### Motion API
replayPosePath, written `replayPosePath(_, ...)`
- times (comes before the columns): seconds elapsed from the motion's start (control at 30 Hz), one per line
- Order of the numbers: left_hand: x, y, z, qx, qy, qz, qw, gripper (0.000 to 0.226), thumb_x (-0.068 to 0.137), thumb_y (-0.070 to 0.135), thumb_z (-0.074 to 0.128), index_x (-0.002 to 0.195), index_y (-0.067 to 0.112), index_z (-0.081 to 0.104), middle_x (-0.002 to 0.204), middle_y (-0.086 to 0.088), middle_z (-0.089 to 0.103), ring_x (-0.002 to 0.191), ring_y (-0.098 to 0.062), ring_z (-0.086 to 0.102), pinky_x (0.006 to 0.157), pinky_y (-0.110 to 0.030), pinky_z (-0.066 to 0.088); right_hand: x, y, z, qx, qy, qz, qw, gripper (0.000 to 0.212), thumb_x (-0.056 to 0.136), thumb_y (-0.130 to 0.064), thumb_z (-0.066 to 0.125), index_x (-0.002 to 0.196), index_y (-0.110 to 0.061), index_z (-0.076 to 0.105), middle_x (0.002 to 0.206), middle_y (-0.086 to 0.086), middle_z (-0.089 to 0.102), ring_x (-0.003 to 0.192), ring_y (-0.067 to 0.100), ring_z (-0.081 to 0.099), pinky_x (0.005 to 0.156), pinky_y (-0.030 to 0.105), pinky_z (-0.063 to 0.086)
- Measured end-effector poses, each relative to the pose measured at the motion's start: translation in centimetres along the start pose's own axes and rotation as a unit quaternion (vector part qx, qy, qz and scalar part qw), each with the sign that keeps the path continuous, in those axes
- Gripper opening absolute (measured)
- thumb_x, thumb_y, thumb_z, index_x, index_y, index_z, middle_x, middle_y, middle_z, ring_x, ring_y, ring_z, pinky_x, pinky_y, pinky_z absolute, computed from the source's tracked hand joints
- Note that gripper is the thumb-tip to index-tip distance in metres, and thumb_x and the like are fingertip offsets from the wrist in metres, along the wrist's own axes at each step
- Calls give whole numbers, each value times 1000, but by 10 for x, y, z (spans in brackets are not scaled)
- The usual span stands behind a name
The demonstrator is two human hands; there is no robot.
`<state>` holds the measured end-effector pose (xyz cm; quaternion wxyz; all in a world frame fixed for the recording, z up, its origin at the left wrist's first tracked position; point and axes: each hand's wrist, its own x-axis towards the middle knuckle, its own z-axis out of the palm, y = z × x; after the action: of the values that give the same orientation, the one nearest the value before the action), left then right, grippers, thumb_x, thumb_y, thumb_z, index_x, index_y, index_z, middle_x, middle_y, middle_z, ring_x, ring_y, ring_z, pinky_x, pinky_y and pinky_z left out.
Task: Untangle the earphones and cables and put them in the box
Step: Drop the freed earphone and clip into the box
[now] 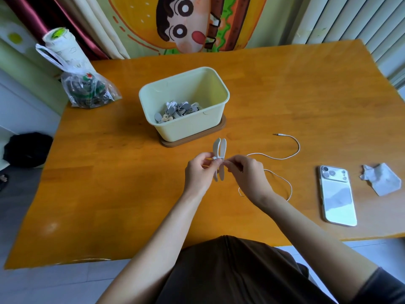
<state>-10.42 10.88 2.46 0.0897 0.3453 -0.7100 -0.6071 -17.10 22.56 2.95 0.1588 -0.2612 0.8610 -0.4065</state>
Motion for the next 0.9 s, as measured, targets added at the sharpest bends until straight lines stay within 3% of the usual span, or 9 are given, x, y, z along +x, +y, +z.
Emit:
replayPosePath(0.13, 6, -3, -12, 50, -15, 6, 999, 5, 89, 19, 66, 94, 18, 65, 81, -1, 68, 75, -24, 67, 70, -38, 54, 5, 2, -11, -70, -9, -68, 995, 13, 91, -20, 61, 91, -10, 69, 80, -4, 59, 65, 11, 49, 60, 21, 39)
replayPosePath(0.37, 4, 0, -21, 108, -142, 20, 984, 11, 89, 18, 67, 99, 16, 66, 95, -8, 71, 92, -23, 66, 85, -42, 52, 30, -8, -46, -132, -1, -126, 983, 7, 82, -22, 70, 84, -16, 69, 80, -9, 53, 61, 9, 44, 60, 27, 38)
replayPosePath(0.5, -4, 11, -21, 60, -233, 78, 968, 10, 90, 14, 63, 100, 16, 65, 99, -8, 69, 93, -17, 64, 82, -28, 50, 40, -6, -51, -88, -10, -94, 992, 5, 78, -19, 73, 79, -17, 70, 76, -8, 56, 62, 3, 48, 59, 13, 35)
replayPosePath(0.63, -3, 18, -22, -47, -204, 70, 975, 12, 89, 11, 63, 101, 15, 64, 97, -4, 69, 91, -10, 64, 79, -18, 50, 37, 4, -43, -37, 4, -32, 999, 10, 82, -24, 70, 75, -18, 66, 67, -11, 58, 55, 0, 49, 54, 11, 34)
replayPosePath(0.9, 1, 21, -14, -200, -117, 49, 972, 25, 85, 18, 63, 107, 5, 63, 108, -13, 68, 94, -16, 67, 87, -25, 51, 15, 2, -15, 215, -48, 86, 972, 23, 92, -24, 58, 72, -13, 63, 47, -15, 45, 45, 0, 35, 47, 14, 28)
